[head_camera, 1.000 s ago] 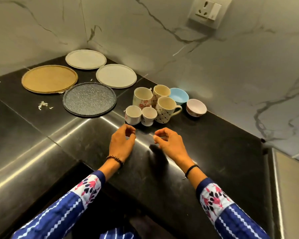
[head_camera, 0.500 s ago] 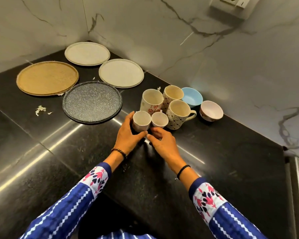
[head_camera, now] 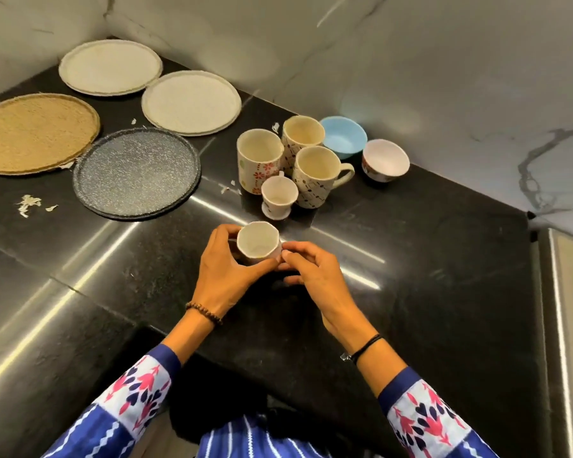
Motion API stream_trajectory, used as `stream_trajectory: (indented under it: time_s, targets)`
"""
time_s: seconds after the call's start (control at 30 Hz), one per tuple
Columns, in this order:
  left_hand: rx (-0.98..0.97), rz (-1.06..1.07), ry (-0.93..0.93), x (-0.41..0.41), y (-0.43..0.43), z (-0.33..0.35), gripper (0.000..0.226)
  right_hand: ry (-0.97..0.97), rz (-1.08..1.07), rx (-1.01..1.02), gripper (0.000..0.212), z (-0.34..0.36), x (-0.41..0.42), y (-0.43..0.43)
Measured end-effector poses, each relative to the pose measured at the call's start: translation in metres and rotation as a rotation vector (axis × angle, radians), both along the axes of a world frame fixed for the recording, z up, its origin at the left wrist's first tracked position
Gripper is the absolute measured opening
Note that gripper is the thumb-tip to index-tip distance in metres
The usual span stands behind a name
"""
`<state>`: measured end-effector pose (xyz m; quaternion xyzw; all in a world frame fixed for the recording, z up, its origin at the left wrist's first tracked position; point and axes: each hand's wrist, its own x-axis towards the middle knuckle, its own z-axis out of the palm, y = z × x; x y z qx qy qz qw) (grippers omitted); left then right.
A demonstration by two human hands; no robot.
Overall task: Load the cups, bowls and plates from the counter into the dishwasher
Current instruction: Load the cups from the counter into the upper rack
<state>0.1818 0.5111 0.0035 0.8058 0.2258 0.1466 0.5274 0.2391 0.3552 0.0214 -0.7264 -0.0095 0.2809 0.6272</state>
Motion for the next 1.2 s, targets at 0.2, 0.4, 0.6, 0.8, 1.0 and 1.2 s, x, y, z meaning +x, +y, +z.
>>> stream_trajectory:
  time_s: [0.2, 0.4, 0.6, 0.8, 1.0, 1.2]
  targets:
    - [-0.08, -0.122, 0.002, -0.034, -0.052, 0.018, 0.071, 0.016, -0.116, 0.028, 0.018, 0.007, -0.041, -0.057]
    - [-0.139, -0.345, 0.041, -0.068, -0.119, 0.026, 0.067, 0.06, -0.272, 0.087, 0.021, 0.015, -0.096, -0.133]
    - [-0.162, -0.533, 0.054, -0.115, -0.209, 0.043, 0.067, 0.079, -0.405, 0.183, 0.029, 0.018, -0.167, -0.229]
    - [-0.208, -0.688, 0.11, -0.185, -0.313, 0.046, 0.066, 0.166, -0.581, 0.281, 0.04, 0.01, -0.257, -0.331]
    - [-0.204, -0.785, 0.211, -0.248, -0.407, 0.016, 0.052, 0.294, -0.773, 0.354, 0.043, -0.01, -0.34, -0.412]
    - [-0.176, -0.884, 0.3, -0.281, -0.469, -0.027, 0.048, 0.357, -0.892, 0.404, 0.042, -0.047, -0.393, -0.467]
